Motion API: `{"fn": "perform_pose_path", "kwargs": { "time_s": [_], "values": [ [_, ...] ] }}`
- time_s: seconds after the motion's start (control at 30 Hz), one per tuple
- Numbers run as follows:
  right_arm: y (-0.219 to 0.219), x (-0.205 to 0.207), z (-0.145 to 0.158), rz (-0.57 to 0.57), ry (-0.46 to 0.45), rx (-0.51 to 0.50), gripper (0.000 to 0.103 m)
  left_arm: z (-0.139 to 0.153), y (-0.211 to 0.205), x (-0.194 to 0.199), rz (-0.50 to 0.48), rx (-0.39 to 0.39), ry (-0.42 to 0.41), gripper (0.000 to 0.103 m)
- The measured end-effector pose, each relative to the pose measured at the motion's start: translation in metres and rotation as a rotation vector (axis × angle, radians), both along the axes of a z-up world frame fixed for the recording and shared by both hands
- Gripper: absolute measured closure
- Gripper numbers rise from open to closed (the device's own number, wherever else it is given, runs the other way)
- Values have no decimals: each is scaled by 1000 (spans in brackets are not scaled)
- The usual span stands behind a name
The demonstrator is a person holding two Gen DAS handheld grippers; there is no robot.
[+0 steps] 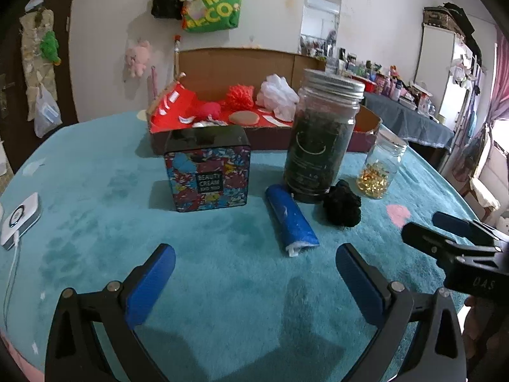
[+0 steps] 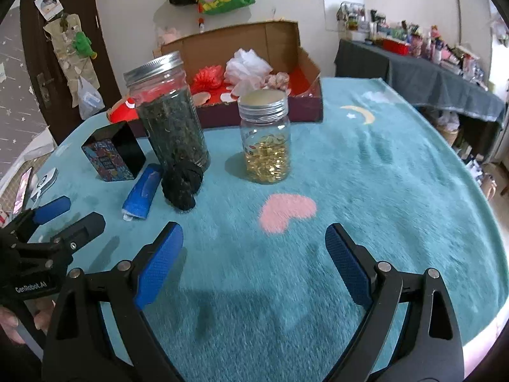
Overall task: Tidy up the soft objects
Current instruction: 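Grasp the black scrunchie with the right tool while the left tool grasps the blue tube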
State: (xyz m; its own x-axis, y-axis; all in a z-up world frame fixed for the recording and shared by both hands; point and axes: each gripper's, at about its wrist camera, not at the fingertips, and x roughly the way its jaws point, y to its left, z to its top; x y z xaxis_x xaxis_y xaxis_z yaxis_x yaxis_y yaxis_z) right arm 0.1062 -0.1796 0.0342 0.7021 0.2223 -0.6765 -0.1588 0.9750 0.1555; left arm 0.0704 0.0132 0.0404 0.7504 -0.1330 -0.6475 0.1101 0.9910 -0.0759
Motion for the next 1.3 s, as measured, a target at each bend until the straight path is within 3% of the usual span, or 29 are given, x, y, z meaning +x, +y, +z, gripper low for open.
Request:
{"fn": "perform_pose_path", "kwargs": {
  "time_s": [0.23,0.47,0.67,0.77,0.8,0.9,1.1,1.3],
  "values": [
    [4,27,1,80,67,85,11,0,-5,22,-49,8,50,10],
    [16,51,1,173,111,149,15,-3,-12,42,-118,-5,107,34],
    [30,64,-4,239,144,172,40,-12,-17,53,-190,-48,161,60],
    [34,69,-8,266,155,197,62,-13,-21,53,-217,-55,154,72],
    [34,70,-10,281,163,218,72,-12,-21,53,-217,-52,152,73],
    [36,70,-13,313,168,254,82,-10,-22,53,-219,-54,148,77],
    [31,52,5,314,97,236,84,2,-18,48,-227,-55,121,84],
    [22,44,12,305,95,248,84,8,-17,45,-237,-59,101,87]
  ]
}}
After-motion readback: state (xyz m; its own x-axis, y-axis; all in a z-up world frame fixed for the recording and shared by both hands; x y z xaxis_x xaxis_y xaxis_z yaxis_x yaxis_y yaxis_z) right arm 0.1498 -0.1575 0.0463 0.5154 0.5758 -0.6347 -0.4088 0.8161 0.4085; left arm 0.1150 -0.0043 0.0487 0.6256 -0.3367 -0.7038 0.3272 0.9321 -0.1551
